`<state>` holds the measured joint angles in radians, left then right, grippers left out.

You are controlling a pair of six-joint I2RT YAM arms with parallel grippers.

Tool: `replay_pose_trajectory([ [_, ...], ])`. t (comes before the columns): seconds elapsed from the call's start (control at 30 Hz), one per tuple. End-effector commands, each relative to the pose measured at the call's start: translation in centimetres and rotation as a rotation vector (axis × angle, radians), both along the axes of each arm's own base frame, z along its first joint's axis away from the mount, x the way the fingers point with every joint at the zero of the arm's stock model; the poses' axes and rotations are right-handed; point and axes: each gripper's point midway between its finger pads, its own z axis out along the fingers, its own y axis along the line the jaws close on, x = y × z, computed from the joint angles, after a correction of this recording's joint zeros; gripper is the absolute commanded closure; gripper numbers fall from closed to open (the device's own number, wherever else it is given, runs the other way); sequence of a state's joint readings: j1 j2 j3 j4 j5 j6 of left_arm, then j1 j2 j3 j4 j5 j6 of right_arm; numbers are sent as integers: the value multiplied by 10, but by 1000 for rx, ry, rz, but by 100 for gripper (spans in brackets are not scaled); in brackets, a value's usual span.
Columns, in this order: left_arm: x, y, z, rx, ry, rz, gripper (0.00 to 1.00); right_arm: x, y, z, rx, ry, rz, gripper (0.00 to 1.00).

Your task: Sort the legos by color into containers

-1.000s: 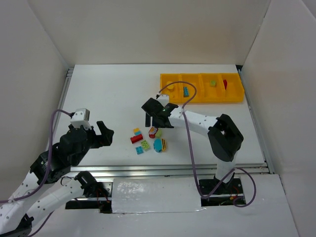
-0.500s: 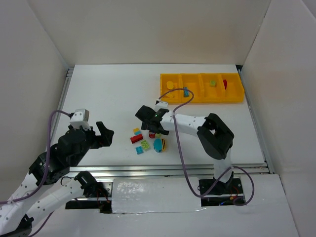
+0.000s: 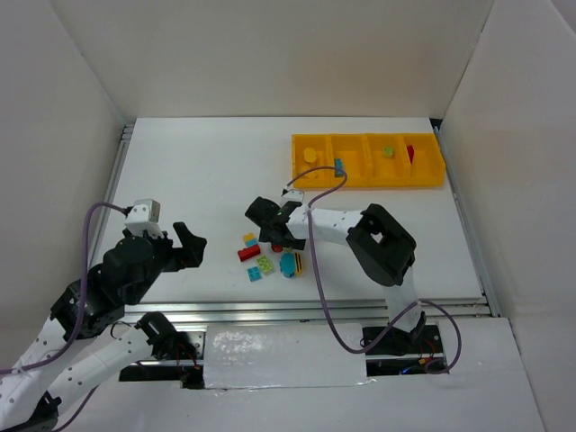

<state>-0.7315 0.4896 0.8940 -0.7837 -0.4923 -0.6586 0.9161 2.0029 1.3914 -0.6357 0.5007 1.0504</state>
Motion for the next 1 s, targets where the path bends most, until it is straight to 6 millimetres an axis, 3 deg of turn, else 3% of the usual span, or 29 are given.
replay_pose_trajectory([
  [0.0,2,-3,12,-27,-43,-10,0,14,12,11,44,-43,-8,18],
  [0.27,2,-3,12,-26,-43,-11,0,38,25,32,67,-132,38,58],
  [0.3,3,-3,12,-26,-42,-11,0,43,26,36,61,-146,60,77],
  [0.4,3,-3,11,-27,-40,-7,0,57,33,62,58,-211,83,100],
  [0.5,2,-4,14,-37,-50,-15,1,59,33,101,83,-262,100,100],
  [0.53,1,-6,15,-39,-51,-27,0,56,33,108,94,-266,104,100],
  [0.57,1,-8,17,-54,-56,-37,1,51,33,129,133,-287,109,100],
  [0.6,0,-11,17,-67,-55,-51,1,45,29,132,133,-288,111,100],
  [0.67,-2,-30,22,-146,-61,-118,1,30,29,159,173,-327,116,100],
  [0.73,-6,-56,8,-229,-23,-211,1,16,27,169,186,-333,124,100],
  [0.77,-2,-69,18,-292,-61,-245,1,5,29,184,220,-350,139,100],
  [0.8,-1,-81,6,-329,-34,-271,1,-3,30,187,232,-351,149,100],
  [0.83,-1,-92,8,-367,-39,-307,0,-9,29,202,268,-369,153,100],
  [0.87,-2,-107,24,-436,-89,-380,1,-19,32,205,280,-372,172,100],
  [0.9,-1,-117,17,-452,-73,-405,1,-25,34,211,297,-376,182,100],
  [0.97,0,-127,23,-484,-100,-452,0,-38,36,228,343,-396,202,100],
])
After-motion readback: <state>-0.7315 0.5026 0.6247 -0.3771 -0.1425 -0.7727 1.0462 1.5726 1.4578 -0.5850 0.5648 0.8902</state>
